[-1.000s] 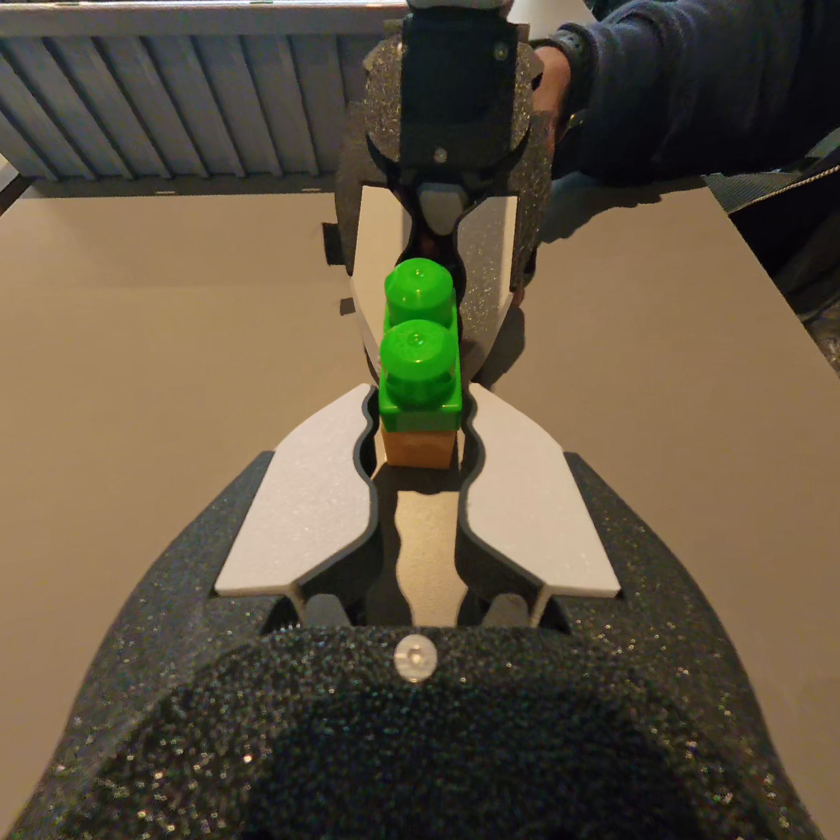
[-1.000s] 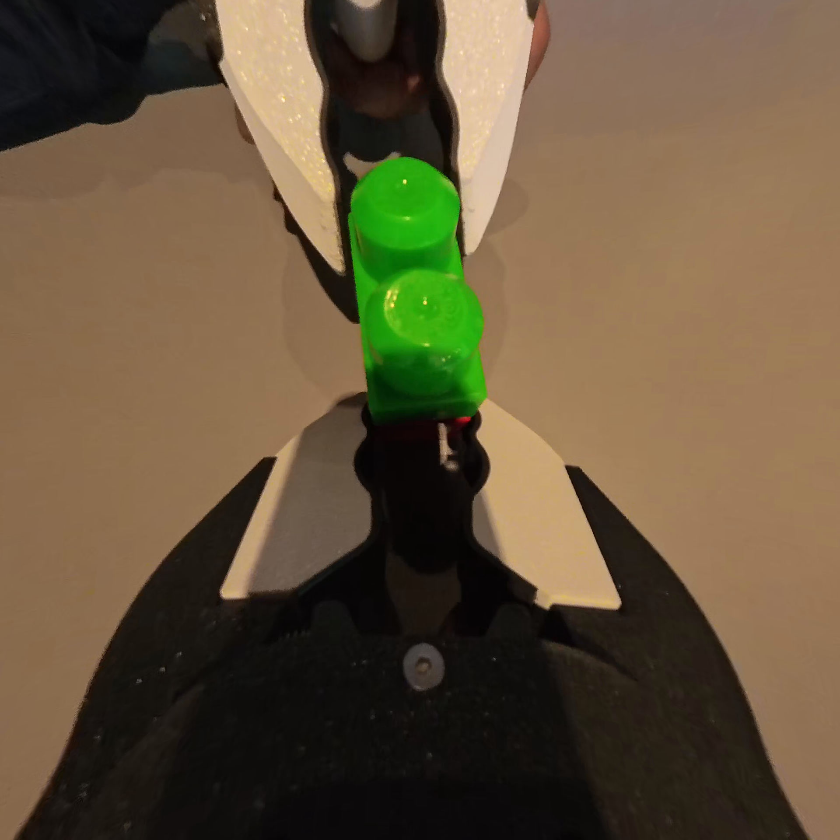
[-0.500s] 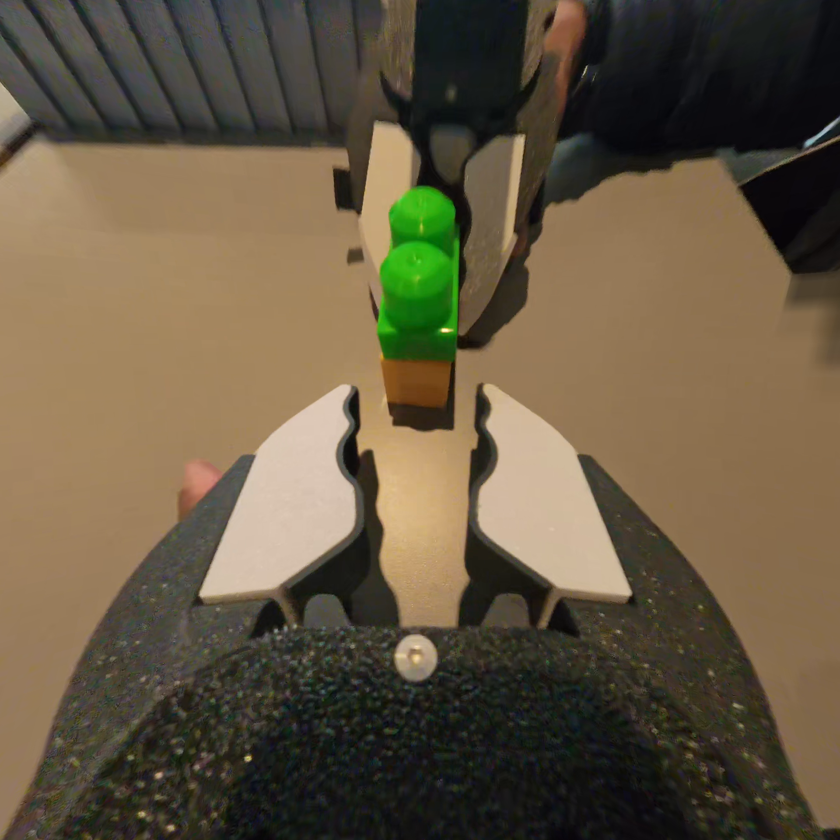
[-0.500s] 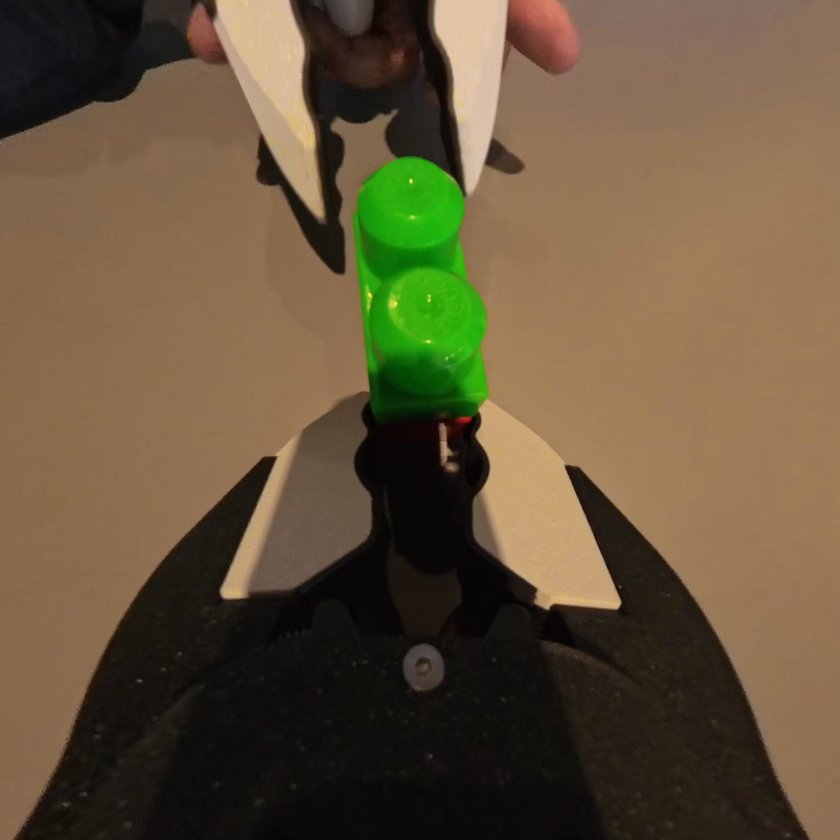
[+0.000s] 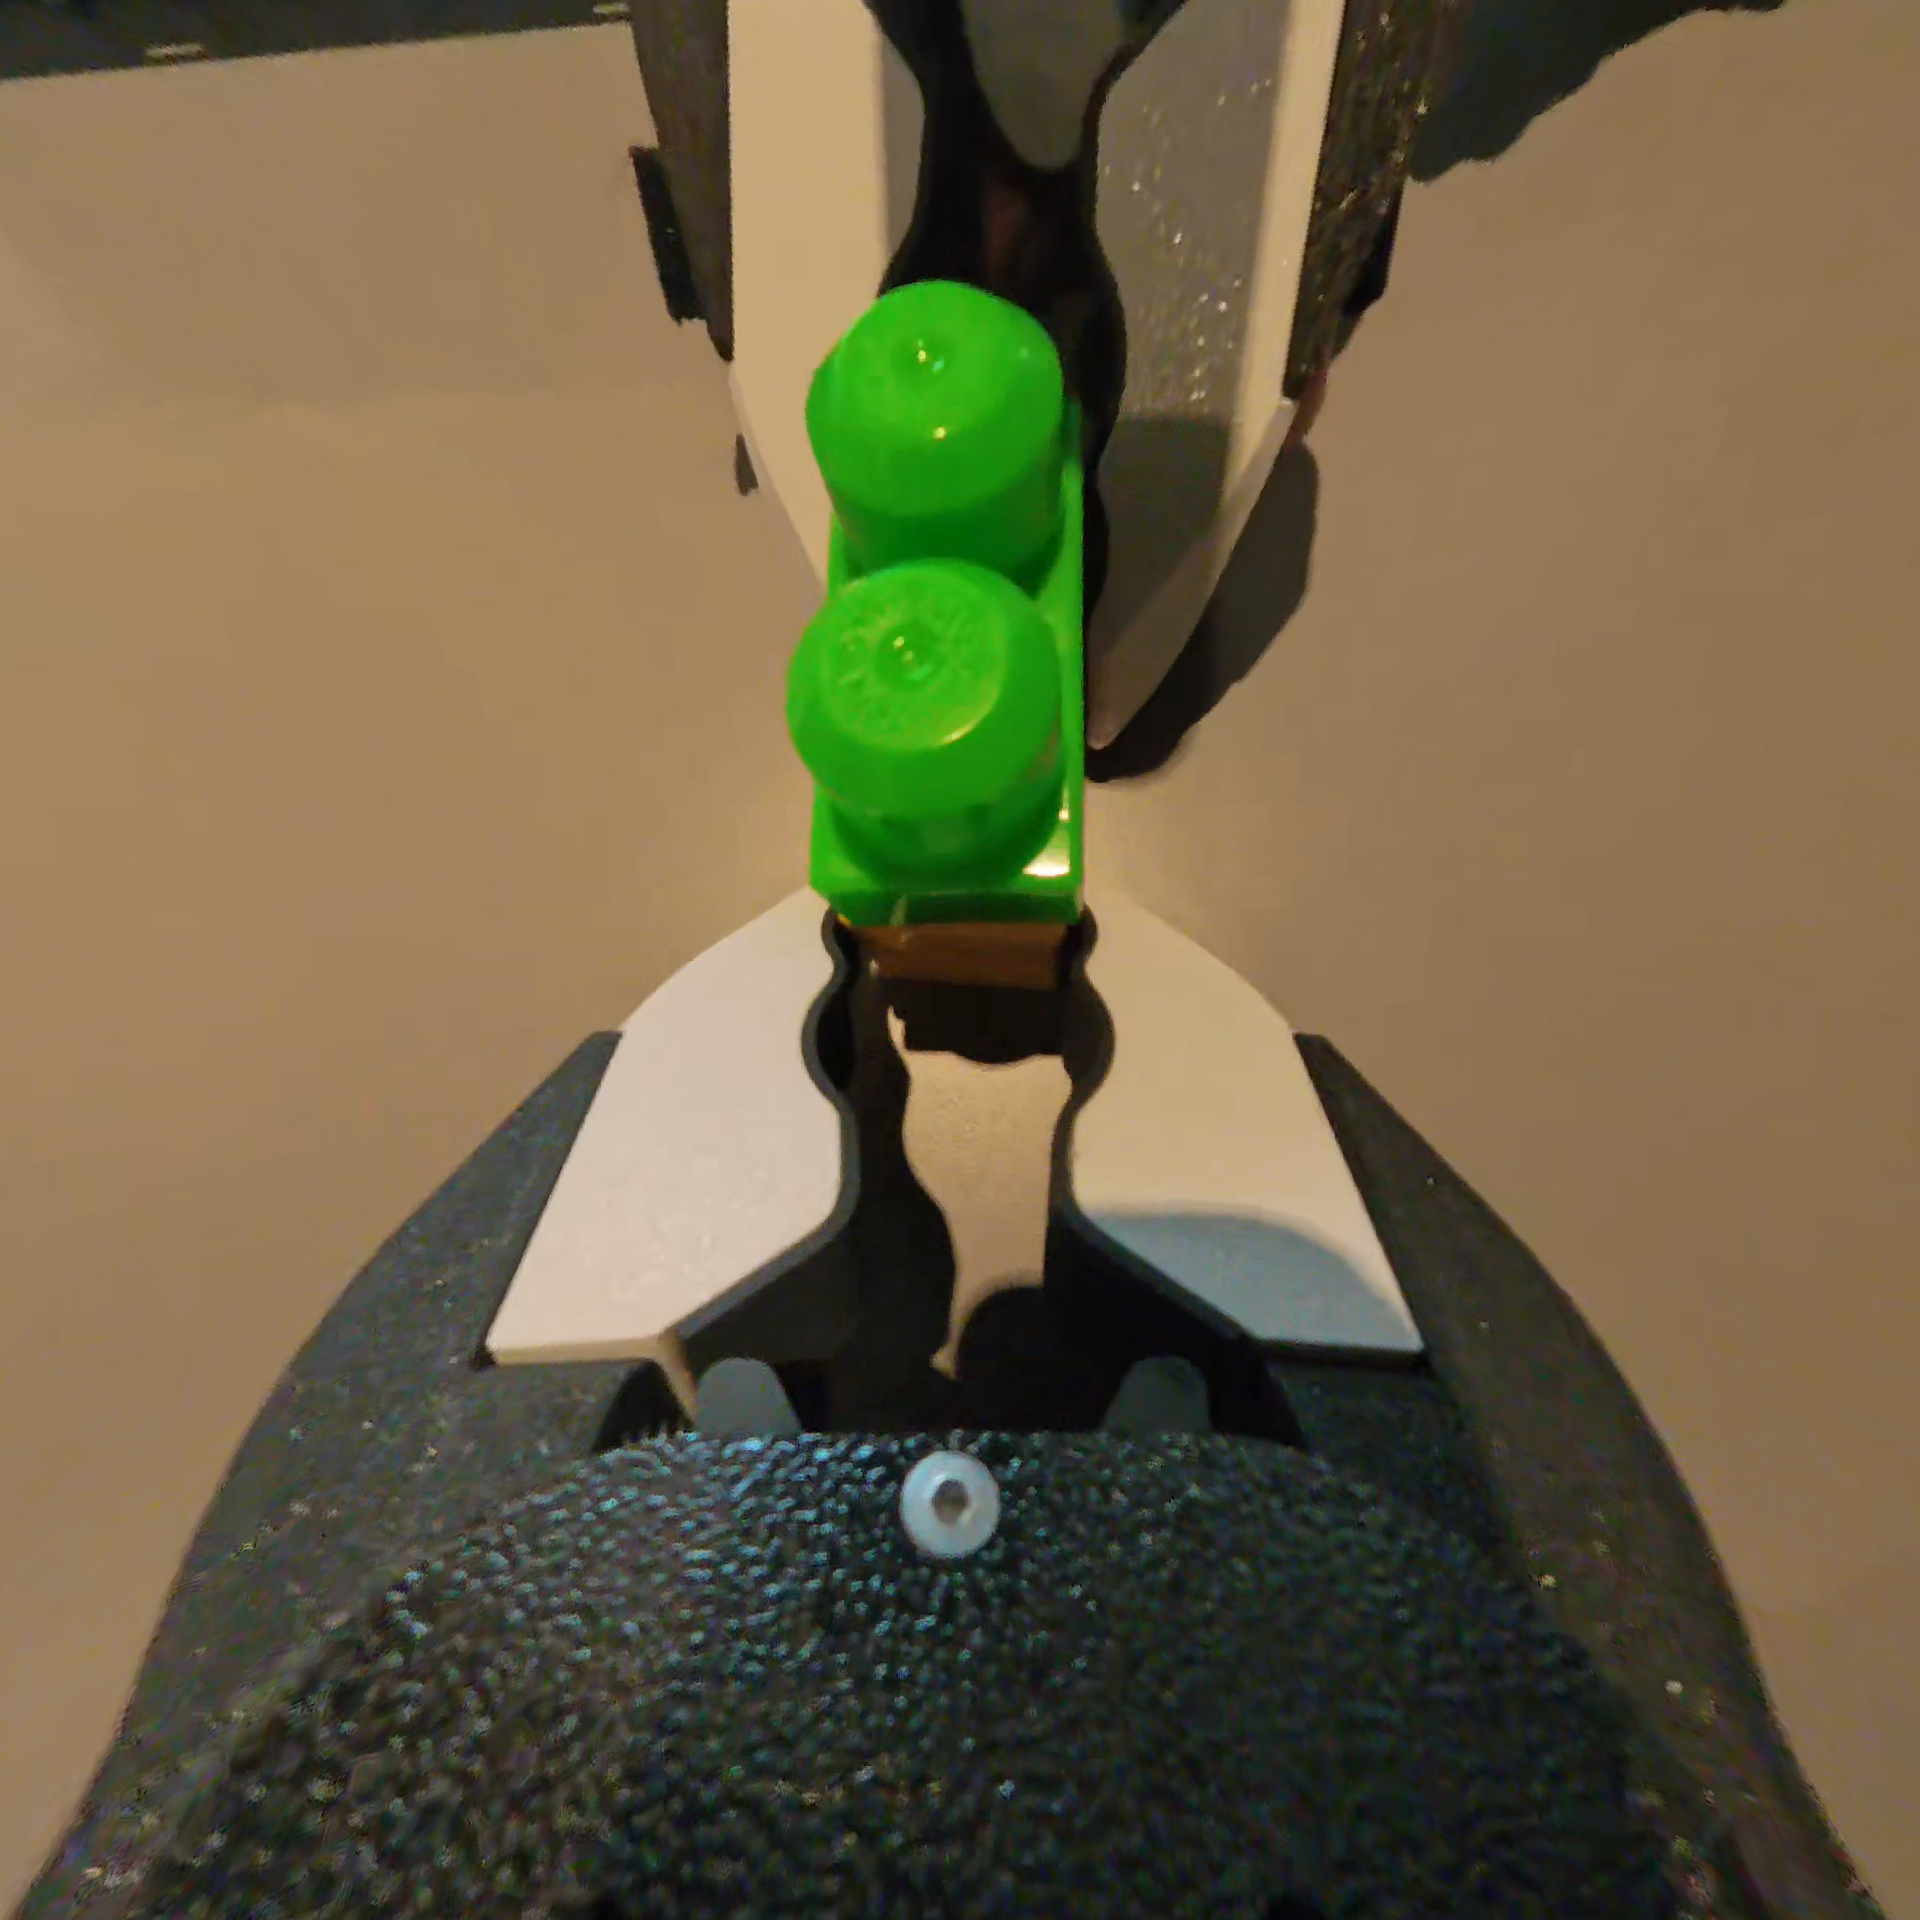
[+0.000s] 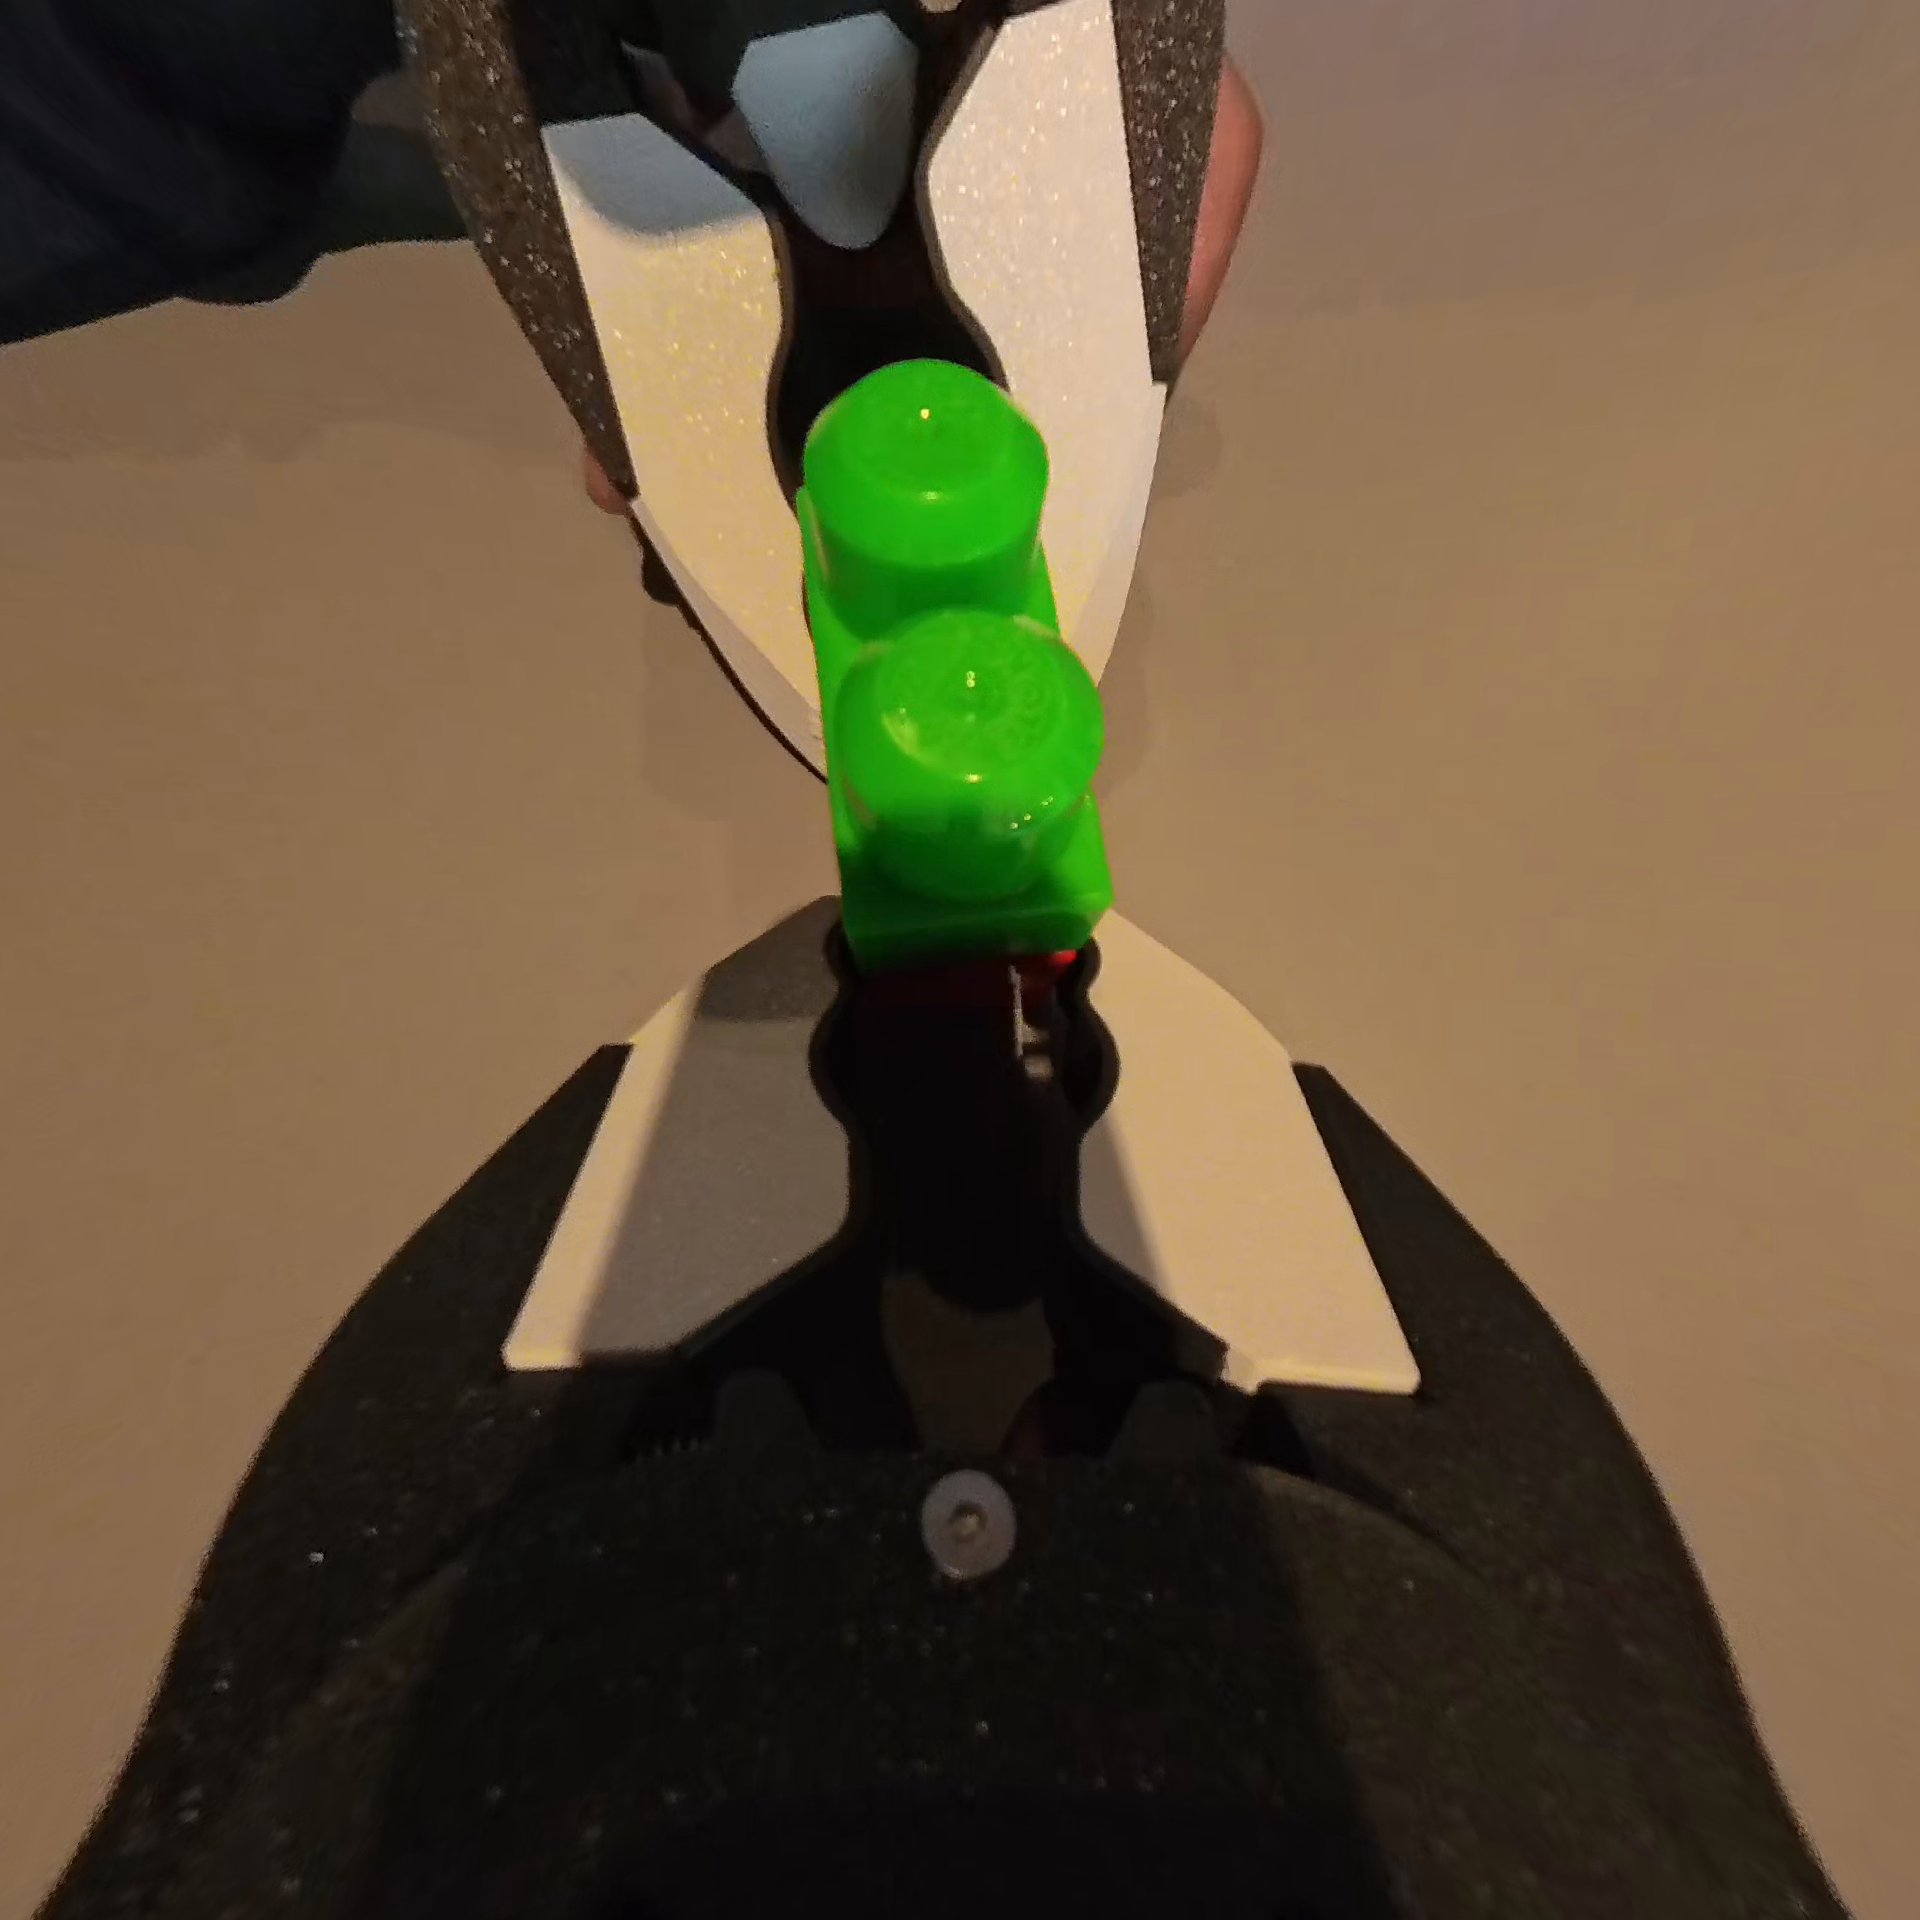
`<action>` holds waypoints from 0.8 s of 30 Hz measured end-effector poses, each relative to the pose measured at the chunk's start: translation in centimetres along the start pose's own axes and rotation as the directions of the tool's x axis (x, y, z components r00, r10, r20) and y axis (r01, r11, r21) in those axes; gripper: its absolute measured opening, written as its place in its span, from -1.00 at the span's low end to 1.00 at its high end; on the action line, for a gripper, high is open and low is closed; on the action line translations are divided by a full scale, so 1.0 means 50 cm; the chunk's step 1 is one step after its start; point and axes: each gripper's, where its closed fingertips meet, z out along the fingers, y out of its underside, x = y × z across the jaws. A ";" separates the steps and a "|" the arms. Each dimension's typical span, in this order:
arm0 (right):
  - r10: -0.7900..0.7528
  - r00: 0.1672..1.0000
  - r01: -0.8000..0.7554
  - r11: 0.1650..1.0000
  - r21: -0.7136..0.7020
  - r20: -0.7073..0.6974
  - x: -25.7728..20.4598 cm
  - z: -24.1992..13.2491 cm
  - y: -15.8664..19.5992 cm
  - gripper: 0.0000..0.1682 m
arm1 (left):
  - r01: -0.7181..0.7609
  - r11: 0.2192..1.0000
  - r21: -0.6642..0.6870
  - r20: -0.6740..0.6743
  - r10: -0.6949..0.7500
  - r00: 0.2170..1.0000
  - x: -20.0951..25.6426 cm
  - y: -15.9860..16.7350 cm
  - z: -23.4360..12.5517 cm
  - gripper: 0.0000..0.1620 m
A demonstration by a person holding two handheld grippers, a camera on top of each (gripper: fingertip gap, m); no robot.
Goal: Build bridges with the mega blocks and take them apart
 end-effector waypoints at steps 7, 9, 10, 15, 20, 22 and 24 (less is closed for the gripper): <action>0.014 1.000 -0.015 1.000 -0.001 -0.015 0.004 -0.002 0.003 -0.56 | 0.080 0.997 -0.003 0.089 -0.079 0.993 -0.002 -0.002 0.001 -0.55; 0.016 1.000 -0.016 1.000 -0.001 -0.013 0.003 -0.003 0.003 -0.56 | 0.085 0.996 -0.002 0.097 -0.085 0.992 -0.001 -0.002 0.002 -0.55; 0.018 1.000 -0.018 1.000 -0.001 -0.013 0.003 -0.003 0.003 -0.55 | 0.090 0.996 -0.004 0.097 -0.089 0.991 -0.001 -0.002 0.002 -0.55; 0.028 0.999 -0.028 1.000 0.001 -0.029 0.004 -0.002 0.002 -0.55 | 0.104 0.995 -0.006 0.095 -0.103 0.990 -0.001 -0.002 0.004 -0.55; -0.015 1.000 0.014 0.999 -0.037 -0.022 0.000 -0.002 0.015 -0.42 | 0.104 0.995 -0.005 0.091 -0.103 0.990 0.000 -0.003 0.005 -0.55; -0.068 0.997 0.067 0.998 -0.015 -0.030 -0.005 -0.009 0.014 -0.34 | 0.103 0.995 -0.004 0.091 -0.102 0.991 0.000 -0.003 0.005 -0.55; -0.088 0.995 0.090 0.995 0.046 -0.037 -0.006 -0.021 -0.001 -0.32 | 0.102 0.995 -0.004 0.090 -0.101 0.991 0.000 -0.003 0.005 -0.55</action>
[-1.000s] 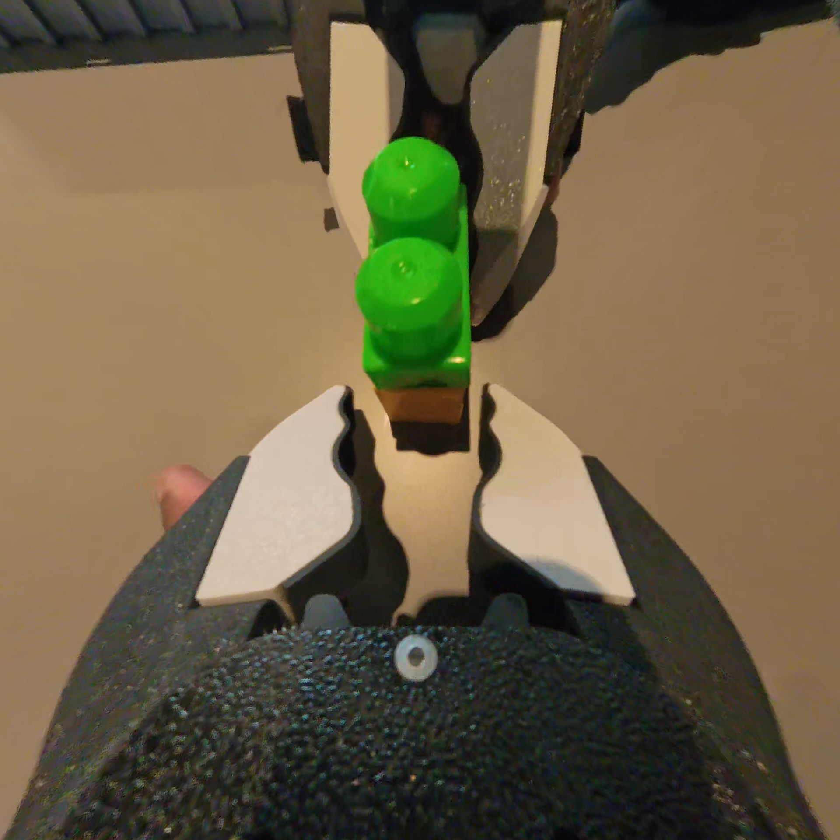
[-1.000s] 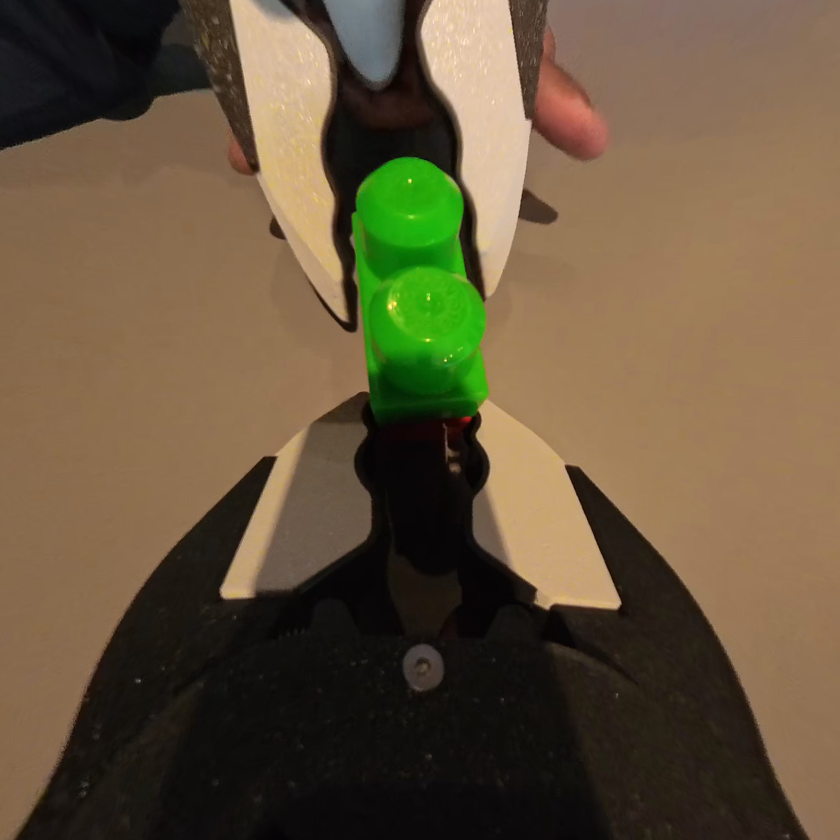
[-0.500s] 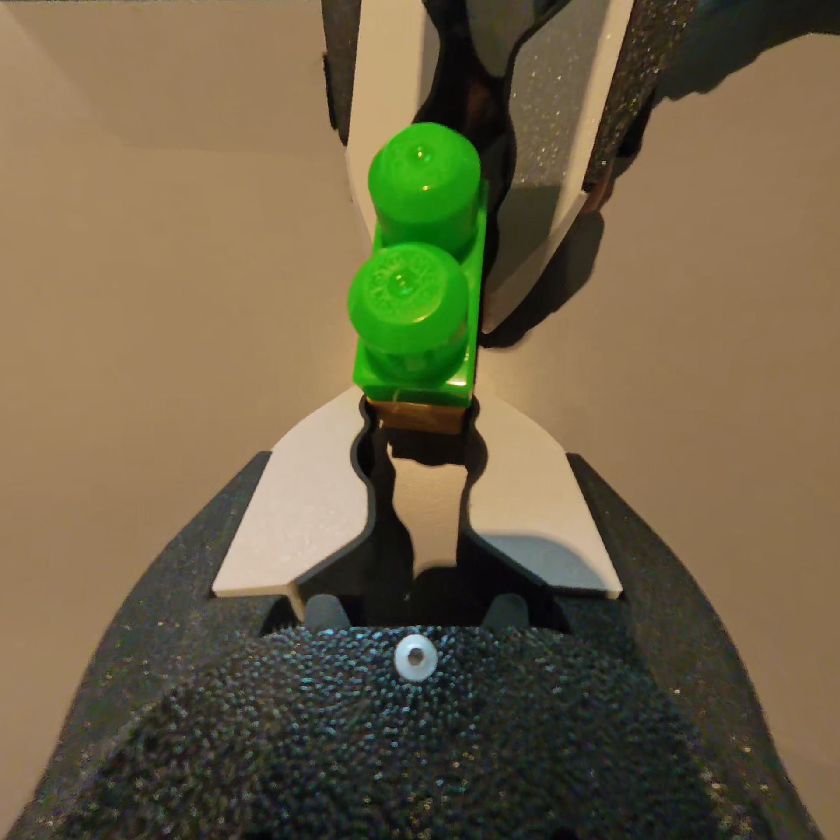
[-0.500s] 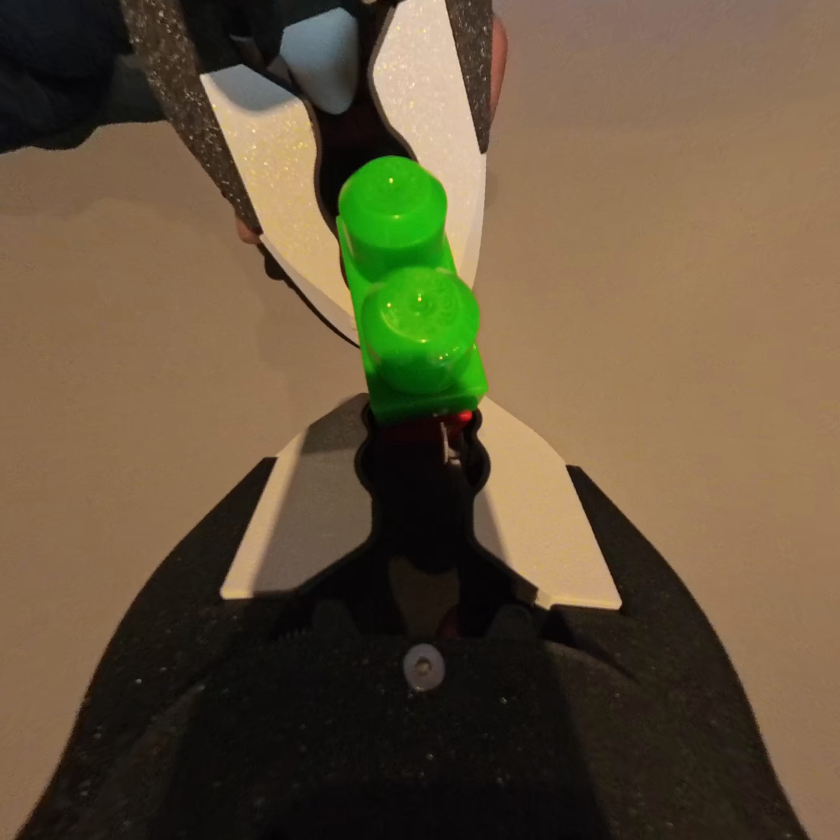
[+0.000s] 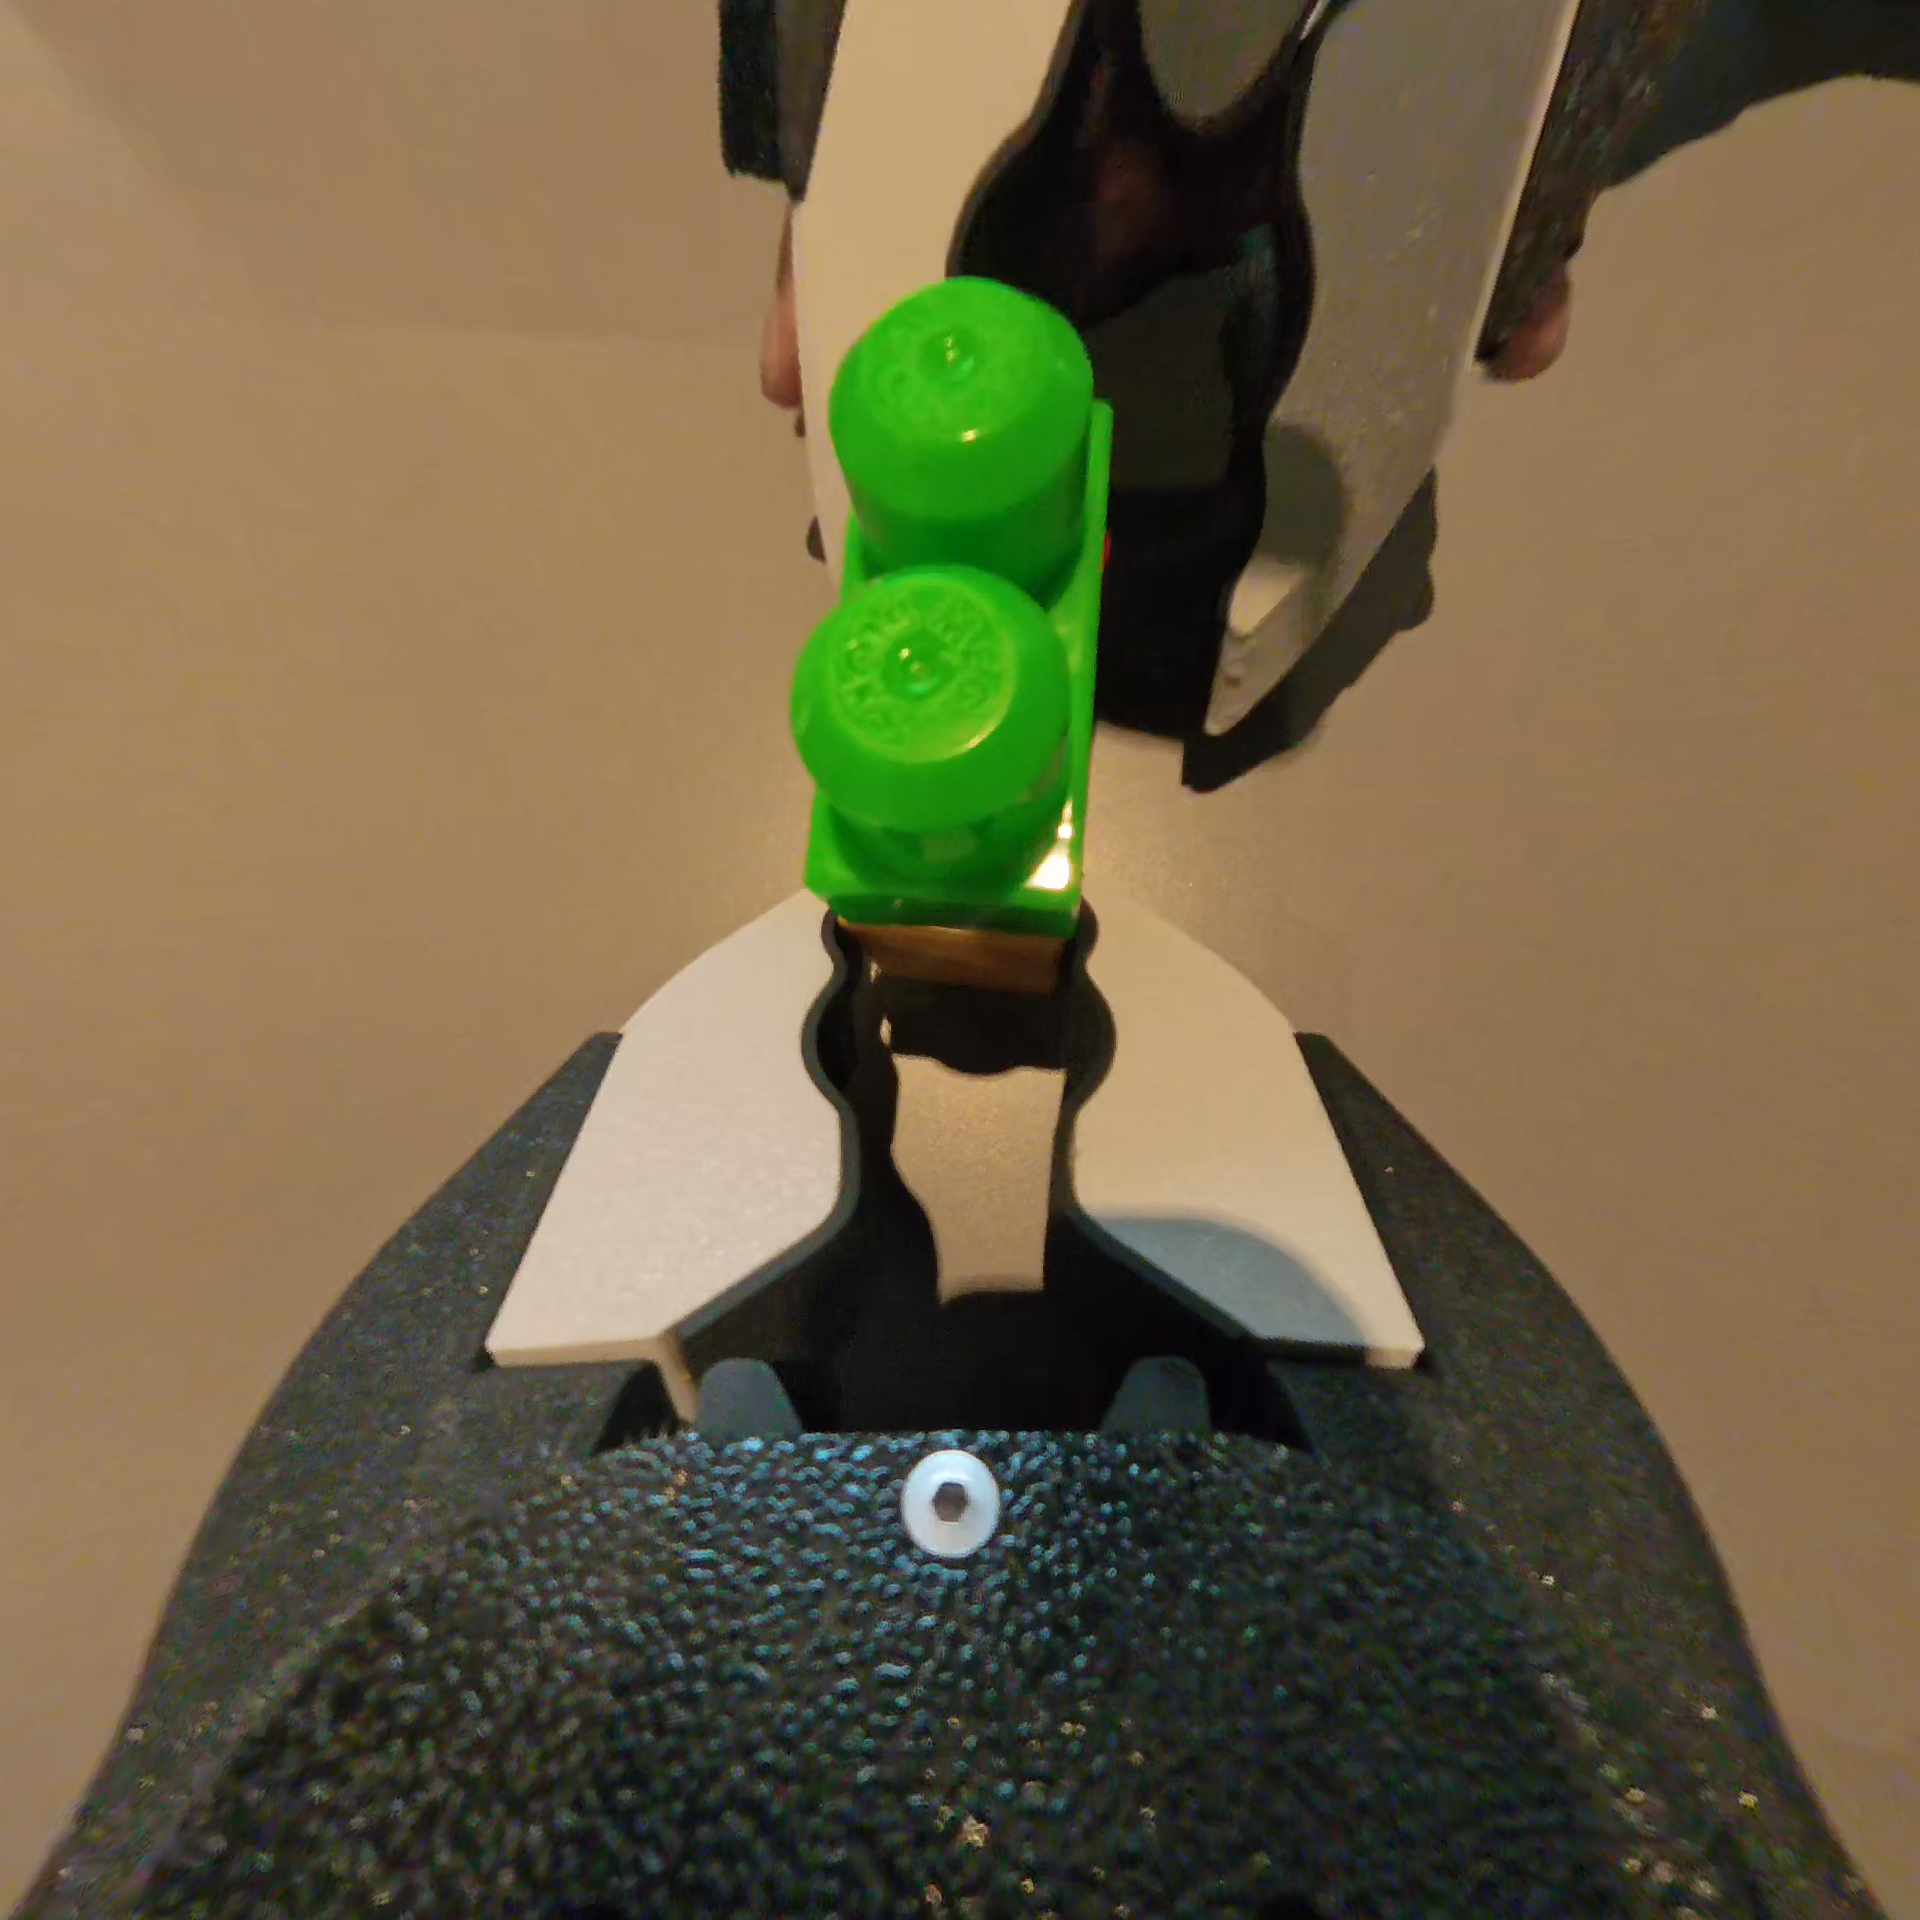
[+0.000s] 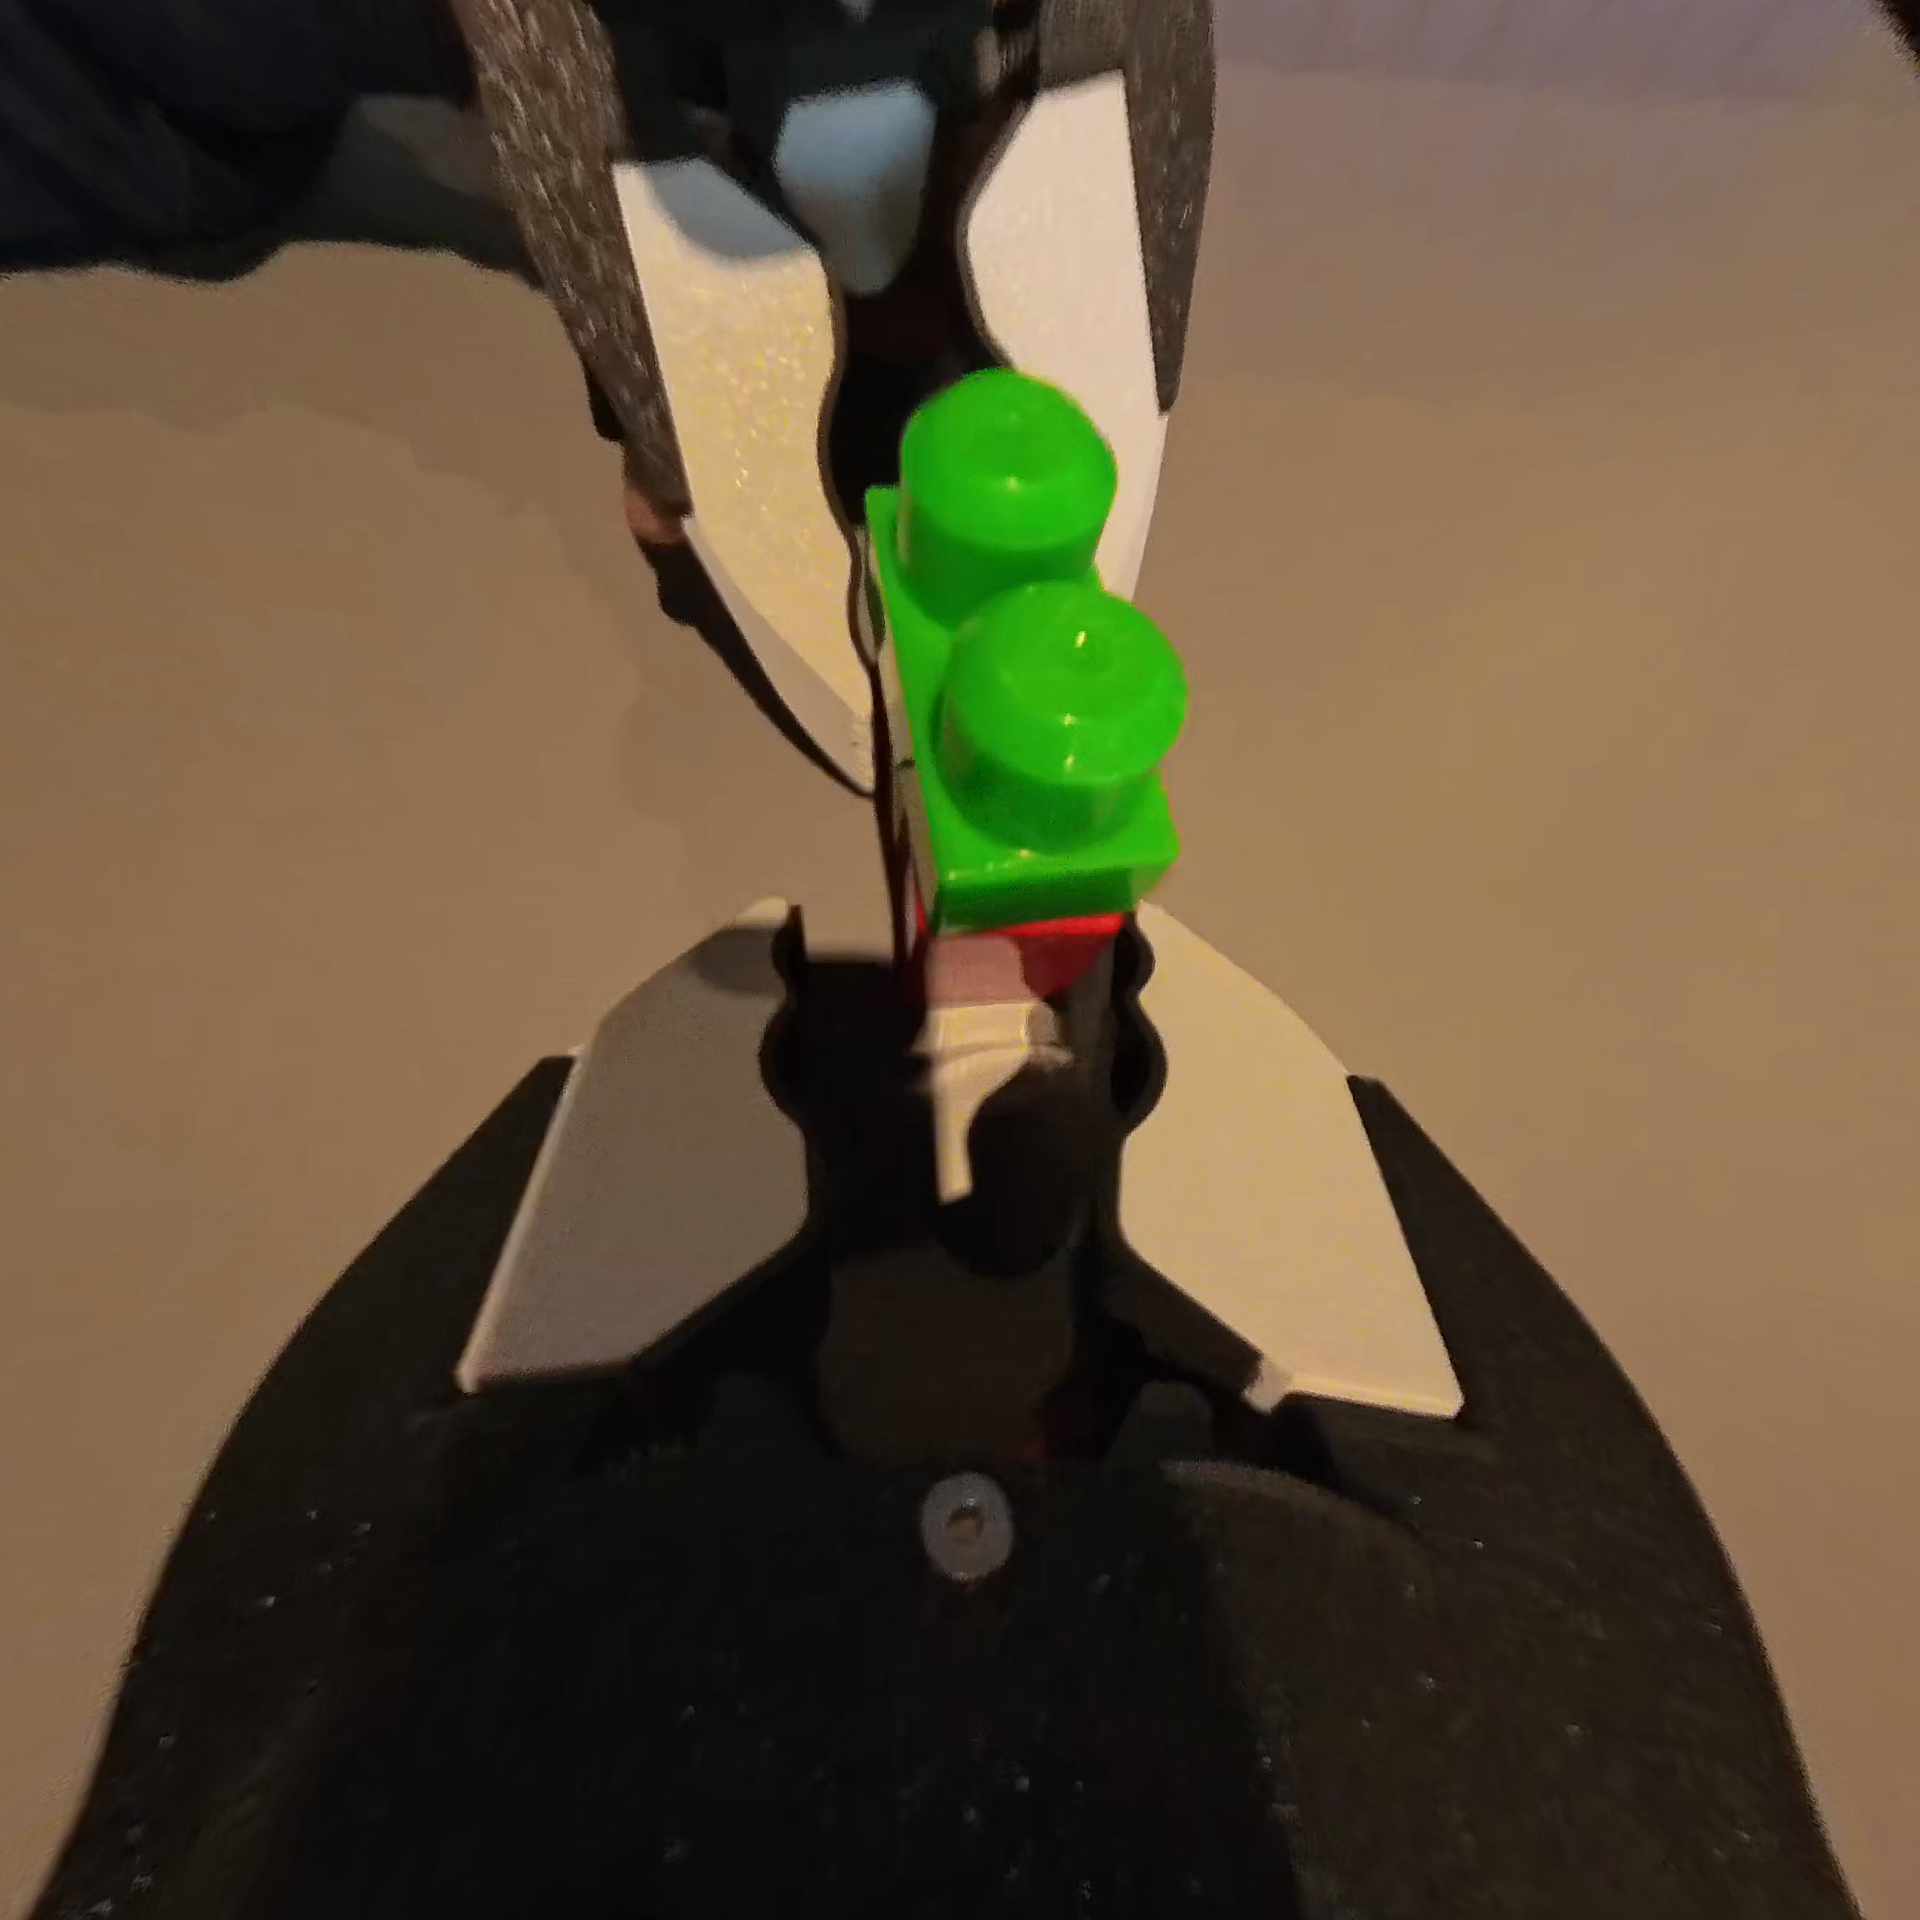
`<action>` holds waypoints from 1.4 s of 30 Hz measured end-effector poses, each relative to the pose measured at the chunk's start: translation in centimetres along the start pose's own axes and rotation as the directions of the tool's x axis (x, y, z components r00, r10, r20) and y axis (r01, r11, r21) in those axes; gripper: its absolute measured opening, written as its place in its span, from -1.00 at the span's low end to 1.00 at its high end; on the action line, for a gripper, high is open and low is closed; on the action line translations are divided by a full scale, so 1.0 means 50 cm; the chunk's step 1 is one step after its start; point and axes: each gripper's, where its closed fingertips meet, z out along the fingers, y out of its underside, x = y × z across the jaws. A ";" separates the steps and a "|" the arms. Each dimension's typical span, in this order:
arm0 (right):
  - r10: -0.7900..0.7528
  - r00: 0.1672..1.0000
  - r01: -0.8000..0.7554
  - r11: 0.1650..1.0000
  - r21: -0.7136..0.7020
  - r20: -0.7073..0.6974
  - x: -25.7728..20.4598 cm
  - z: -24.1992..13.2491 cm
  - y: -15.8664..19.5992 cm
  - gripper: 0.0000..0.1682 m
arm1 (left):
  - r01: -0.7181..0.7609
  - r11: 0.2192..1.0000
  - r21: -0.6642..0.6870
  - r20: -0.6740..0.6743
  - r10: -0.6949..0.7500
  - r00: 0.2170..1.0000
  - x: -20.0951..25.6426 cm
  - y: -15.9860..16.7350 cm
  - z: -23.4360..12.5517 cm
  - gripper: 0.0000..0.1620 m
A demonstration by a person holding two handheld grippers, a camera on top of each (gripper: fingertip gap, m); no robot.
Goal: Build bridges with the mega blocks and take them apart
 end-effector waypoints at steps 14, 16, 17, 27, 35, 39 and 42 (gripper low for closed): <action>0.038 0.991 -0.023 0.992 0.122 -0.124 0.022 -0.012 -0.044 -0.51 | 0.023 1.000 -0.008 0.018 -0.023 1.000 0.002 -0.001 0.001 -0.55; 0.057 0.987 -0.040 0.993 0.114 -0.148 0.020 -0.012 -0.043 -0.52 | 0.036 0.999 -0.009 0.033 -0.036 0.999 0.003 -0.001 0.001 -0.55; 0.061 0.986 -0.044 0.993 0.110 -0.153 0.019 -0.013 -0.043 -0.52 | 0.037 0.999 -0.008 0.039 -0.037 0.999 0.004 -0.001 0.001 -0.55; 0.118 0.984 -0.106 0.990 0.098 -0.130 0.018 -0.012 -0.039 -0.52 | 0.061 0.998 -0.006 0.043 -0.061 0.997 0.003 -0.003 0.003 -0.54; 0.057 0.992 -0.043 0.992 0.120 -0.114 0.005 -0.014 -0.045 -0.52 | 0.052 0.994 0.094 -0.056 -0.047 0.997 0.020 -0.003 -0.036 -0.57; 0.024 0.993 -0.011 0.994 0.107 -0.117 0.008 -0.029 -0.036 -0.49 | 0.038 0.975 0.220 -0.082 -0.020 0.996 0.015 -0.017 -0.081 -0.55; 0.044 0.994 -0.032 0.992 0.124 -0.095 0.007 -0.035 -0.038 -0.49 | 0.019 0.965 0.263 -0.087 0.005 0.996 0.018 -0.032 -0.097 -0.54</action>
